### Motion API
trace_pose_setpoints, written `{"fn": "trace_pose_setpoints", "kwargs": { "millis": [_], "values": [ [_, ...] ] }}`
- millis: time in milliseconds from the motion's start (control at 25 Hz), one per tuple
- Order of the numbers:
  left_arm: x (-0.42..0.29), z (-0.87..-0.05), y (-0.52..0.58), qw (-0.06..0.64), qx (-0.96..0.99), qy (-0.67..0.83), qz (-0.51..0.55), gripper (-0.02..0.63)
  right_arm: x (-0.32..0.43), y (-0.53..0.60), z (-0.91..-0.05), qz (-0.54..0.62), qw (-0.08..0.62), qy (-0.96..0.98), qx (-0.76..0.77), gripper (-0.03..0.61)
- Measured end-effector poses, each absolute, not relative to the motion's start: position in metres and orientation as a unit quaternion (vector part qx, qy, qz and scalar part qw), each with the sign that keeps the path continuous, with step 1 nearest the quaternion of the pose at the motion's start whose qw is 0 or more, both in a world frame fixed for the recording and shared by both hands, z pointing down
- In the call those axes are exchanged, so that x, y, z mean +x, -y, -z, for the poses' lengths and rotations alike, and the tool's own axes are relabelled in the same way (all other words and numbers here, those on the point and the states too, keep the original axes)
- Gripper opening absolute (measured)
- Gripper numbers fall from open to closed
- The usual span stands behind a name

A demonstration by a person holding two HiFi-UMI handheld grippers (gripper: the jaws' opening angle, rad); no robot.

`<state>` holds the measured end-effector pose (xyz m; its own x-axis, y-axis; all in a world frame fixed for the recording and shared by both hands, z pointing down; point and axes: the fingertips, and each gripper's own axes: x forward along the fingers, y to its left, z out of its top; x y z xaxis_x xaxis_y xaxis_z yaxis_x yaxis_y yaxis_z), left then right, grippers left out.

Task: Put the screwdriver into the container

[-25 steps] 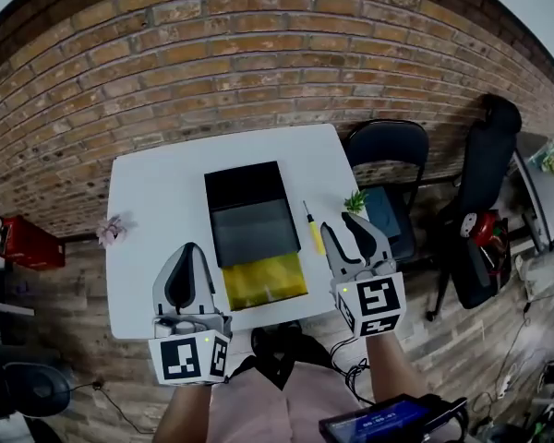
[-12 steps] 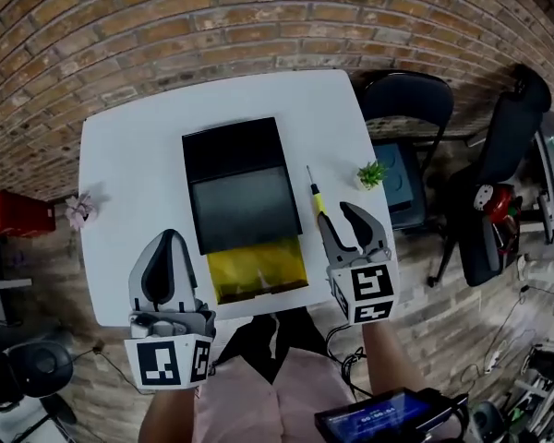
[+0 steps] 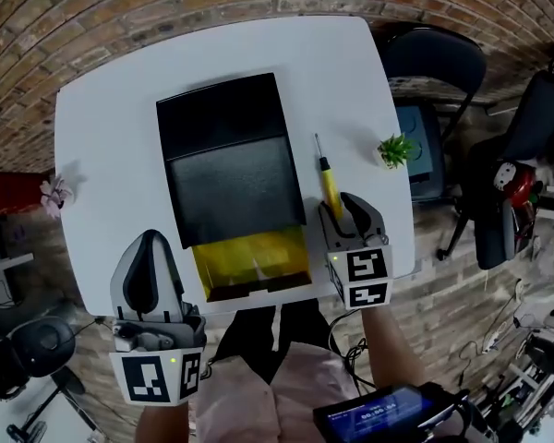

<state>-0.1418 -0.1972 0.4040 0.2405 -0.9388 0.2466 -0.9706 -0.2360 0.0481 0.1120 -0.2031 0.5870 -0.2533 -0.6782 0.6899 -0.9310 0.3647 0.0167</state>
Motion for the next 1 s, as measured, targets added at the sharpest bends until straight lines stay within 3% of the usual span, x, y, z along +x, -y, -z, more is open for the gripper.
{"fn": "trace_pose_setpoints", "kwargs": {
  "millis": [320,600,1000],
  "values": [
    [-0.134,-0.411,0.192,0.105,0.781,0.61,-0.083,0.012,0.108,0.201,-0.596,-0.217,0.333,0.763,0.51,0.081],
    [-0.139,-0.391,0.182,0.091,0.779,0.617,-0.06,0.013,0.112,0.202,-0.567,-0.202,0.311,0.768,0.522,0.077],
    [-0.14,-0.32,0.168,0.042,0.779,0.625,0.009,0.012,0.08,0.202,-0.448,-0.124,0.238,0.812,0.518,0.078]
  ]
}}
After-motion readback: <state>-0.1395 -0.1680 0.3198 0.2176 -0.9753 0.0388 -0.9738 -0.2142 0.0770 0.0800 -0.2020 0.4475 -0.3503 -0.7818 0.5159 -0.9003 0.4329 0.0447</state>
